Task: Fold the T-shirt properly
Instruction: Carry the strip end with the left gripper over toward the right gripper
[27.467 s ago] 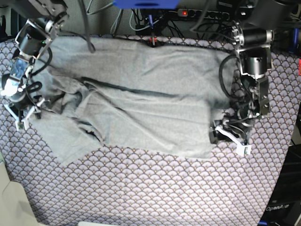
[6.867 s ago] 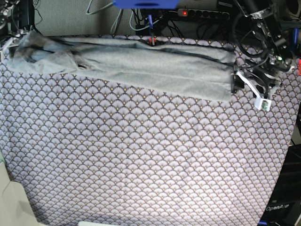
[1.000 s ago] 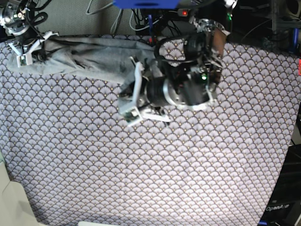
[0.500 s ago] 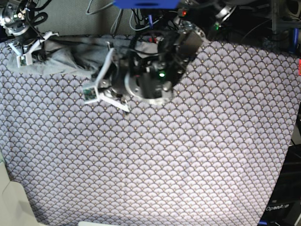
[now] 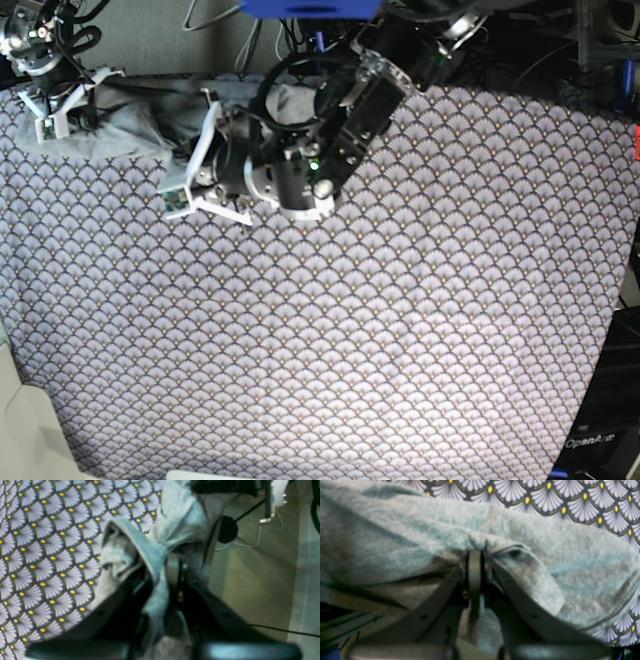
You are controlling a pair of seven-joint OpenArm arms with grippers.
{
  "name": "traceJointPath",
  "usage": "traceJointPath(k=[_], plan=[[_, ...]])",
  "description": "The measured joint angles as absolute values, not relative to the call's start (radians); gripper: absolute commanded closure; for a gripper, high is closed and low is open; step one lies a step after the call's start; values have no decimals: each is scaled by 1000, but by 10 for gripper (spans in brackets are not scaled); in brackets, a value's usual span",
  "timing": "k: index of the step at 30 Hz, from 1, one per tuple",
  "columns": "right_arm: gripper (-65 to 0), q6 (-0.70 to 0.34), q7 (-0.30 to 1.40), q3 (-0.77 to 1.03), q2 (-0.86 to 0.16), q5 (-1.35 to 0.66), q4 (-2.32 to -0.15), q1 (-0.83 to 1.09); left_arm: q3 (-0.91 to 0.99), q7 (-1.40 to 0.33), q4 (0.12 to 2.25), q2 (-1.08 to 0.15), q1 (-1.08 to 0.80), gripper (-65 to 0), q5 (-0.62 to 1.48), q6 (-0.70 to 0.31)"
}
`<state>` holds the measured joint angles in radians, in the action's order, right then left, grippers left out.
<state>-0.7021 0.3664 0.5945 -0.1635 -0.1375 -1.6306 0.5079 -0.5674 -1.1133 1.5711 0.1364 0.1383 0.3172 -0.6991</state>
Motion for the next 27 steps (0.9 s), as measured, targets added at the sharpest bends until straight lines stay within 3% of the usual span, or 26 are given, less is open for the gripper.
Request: traceJointPath(k=[2, 8, 14, 17, 27], plan=[[0, -702, 367, 595, -163, -138, -1631, 508, -568, -1113, 1580, 136, 133, 0, 319, -690], [0, -702, 367, 595, -171, -138, -1631, 505, -610, -1106, 1656, 136, 131, 0, 324, -401], [0, -702, 367, 595, -172, -138, -1631, 505, -745, -1107, 1666, 139, 137, 0, 326, 5], [0, -702, 367, 595, -175, -138, -1631, 505, -780, -1110, 1665, 139, 137, 0, 334, 134], [0, -702, 367, 595, -176, -138, -1631, 505, -793, -1105, 1616, 138, 144, 0, 330, 262]])
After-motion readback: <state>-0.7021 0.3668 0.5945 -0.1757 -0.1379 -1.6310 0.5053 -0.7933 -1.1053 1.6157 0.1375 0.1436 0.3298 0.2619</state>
